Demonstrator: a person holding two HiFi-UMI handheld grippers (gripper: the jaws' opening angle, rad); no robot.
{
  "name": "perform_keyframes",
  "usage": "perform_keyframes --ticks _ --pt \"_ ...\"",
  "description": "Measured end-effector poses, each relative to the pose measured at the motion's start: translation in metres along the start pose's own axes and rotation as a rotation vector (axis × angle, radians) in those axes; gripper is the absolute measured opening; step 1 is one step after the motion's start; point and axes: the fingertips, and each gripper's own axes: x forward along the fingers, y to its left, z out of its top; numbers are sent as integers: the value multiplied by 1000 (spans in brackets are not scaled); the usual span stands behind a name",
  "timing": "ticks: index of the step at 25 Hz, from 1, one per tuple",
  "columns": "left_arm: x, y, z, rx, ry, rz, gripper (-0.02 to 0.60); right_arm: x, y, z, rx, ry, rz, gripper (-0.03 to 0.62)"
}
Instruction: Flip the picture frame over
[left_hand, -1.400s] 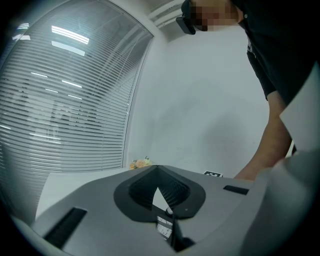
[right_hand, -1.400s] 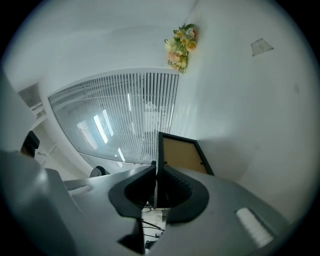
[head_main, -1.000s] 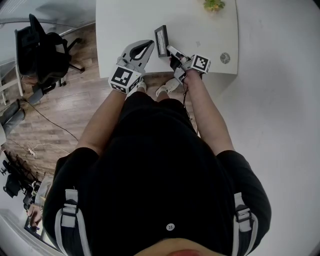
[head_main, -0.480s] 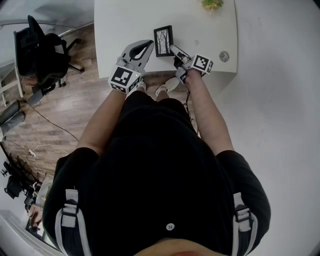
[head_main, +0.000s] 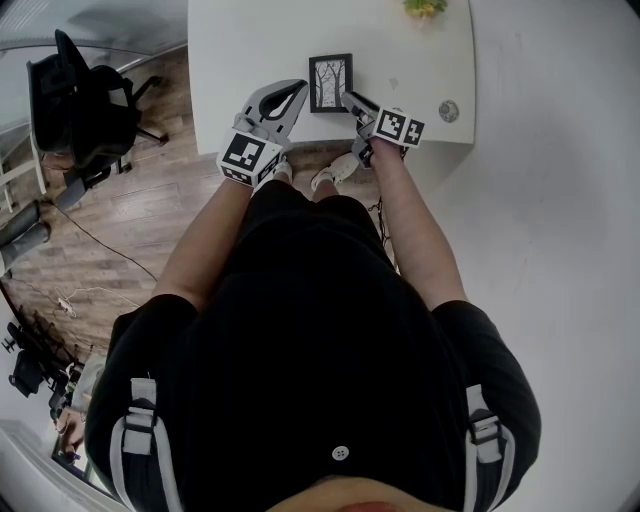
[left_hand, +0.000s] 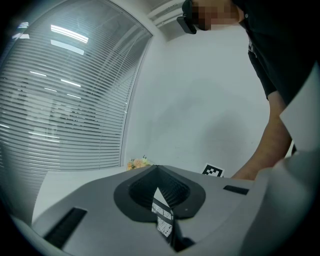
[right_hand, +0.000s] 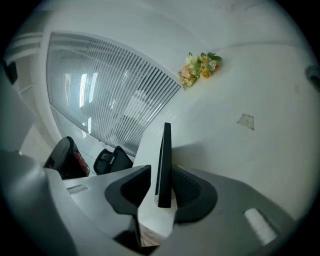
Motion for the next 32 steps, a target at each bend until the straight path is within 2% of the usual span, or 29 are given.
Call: perform_keyframes --ticks 5,8,14,21,28,32 --pt "-1 0 -3 2 -5 -2 5 0 -7 -2 -160 43 -127 140" --pt "-2 1 -5 5 21 1 5 1 -11 -2 -258 64 -192 154" --pt "-3 0 -3 4 -1 -4 5 0 -5 5 -415 69 -263 176" --pt "-6 6 1 18 9 5 5 1 36 18 -515 37 -198 176" --pt "-16 11 7 37 27 4 5 -20 102 40 -633 -63 -95 175" --pt "-18 10 24 51 1 -16 5 -36 138 53 -690 -123 -49 175"
